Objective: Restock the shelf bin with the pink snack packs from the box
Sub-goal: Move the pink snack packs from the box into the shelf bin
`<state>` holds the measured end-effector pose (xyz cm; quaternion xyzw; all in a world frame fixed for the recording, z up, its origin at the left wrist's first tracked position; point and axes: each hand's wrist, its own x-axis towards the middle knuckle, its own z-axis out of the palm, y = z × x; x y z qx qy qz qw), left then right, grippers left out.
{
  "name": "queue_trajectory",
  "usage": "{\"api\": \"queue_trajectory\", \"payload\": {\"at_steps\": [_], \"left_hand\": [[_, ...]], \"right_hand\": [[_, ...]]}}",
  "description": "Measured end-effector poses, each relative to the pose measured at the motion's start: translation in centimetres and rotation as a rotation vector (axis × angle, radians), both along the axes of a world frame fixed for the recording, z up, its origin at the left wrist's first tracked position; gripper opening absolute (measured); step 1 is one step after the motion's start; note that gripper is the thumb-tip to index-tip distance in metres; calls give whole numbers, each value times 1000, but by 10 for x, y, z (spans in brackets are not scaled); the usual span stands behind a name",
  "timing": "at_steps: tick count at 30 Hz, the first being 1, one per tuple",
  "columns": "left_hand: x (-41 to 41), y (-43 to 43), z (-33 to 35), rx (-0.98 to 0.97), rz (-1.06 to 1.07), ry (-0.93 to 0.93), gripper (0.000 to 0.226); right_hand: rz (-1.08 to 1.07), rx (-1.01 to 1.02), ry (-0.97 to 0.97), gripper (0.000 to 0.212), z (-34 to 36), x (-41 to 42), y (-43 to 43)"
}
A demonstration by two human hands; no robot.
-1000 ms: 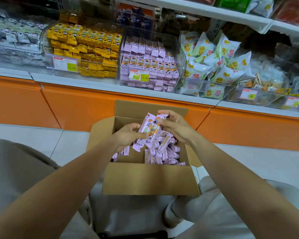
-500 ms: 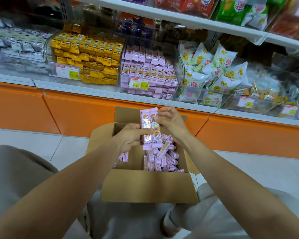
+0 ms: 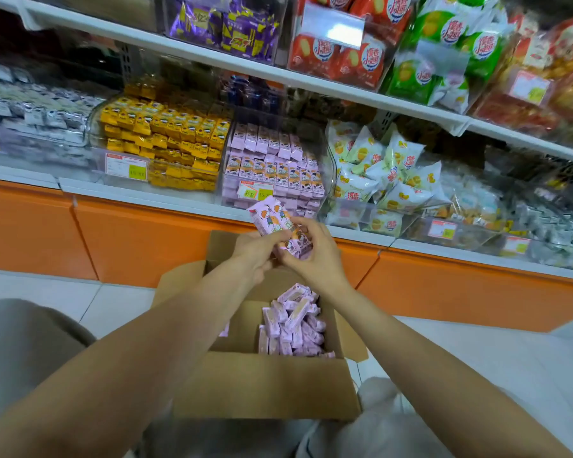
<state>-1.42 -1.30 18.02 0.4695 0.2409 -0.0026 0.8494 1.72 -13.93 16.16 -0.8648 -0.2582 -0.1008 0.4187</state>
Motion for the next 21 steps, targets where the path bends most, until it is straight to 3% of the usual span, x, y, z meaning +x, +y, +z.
{"api": "queue_trajectory", "payload": {"at_steps": [4,5,10,14,17,21], "left_hand": [[22,9,22,188,-122,-167,16],[31,15,25,340,-159,-226,23],[80,78,26,1507,-167,-438,43],[116,119,20,2067,-264,-496,52],[132,135,1,2270,-345,-426,59],[145,153,-33,2263,-239,-547,61]], "right_hand": [[-83,23,0,58,31,26,6],[-122,30,21,57,40,37,7],[-346,-52,49,44,85,100,13],[-512,-222,9,45,102,158,37],[-615,-342,2,45,104,198,54],[-678,-487,-7,49,96,239,68]]}}
